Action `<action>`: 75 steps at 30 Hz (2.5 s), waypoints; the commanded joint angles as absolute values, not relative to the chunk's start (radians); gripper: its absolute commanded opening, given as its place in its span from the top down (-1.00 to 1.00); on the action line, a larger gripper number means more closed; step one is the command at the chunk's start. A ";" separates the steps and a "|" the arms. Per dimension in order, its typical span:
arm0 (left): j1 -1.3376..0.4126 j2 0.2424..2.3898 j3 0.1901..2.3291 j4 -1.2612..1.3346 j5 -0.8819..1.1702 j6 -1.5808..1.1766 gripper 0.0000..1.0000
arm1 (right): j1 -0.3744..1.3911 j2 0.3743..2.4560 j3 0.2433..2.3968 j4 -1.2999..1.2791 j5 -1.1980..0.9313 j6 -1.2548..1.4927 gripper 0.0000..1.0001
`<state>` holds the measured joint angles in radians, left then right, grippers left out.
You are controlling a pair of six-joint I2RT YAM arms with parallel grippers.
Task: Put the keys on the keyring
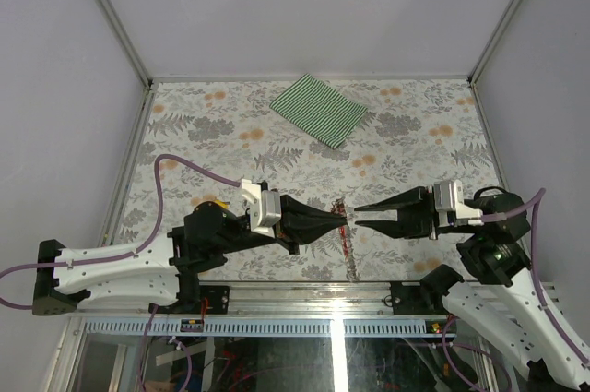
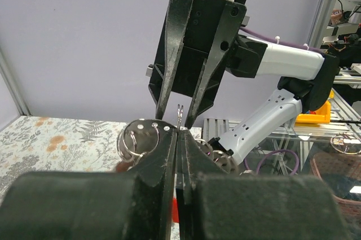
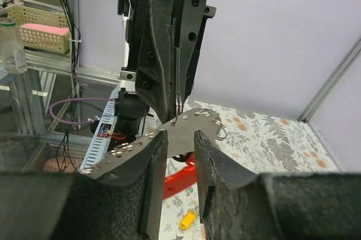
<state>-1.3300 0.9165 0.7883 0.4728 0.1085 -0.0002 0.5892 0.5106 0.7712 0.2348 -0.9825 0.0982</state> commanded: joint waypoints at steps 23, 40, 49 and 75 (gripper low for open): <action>-1.335 0.931 0.809 0.568 0.133 -0.012 1.00 | 0.590 0.557 0.766 0.397 -1.043 0.210 0.45; -1.336 0.946 0.815 0.590 0.138 -0.013 1.00 | 0.589 0.563 0.760 0.382 -1.051 0.211 0.59; -1.336 0.948 0.812 0.600 0.135 -0.013 1.00 | 0.589 0.561 0.773 0.348 -1.055 0.186 0.98; -1.335 0.919 0.871 0.276 0.017 0.127 0.37 | 0.589 0.706 1.165 -0.645 -0.783 -0.332 1.00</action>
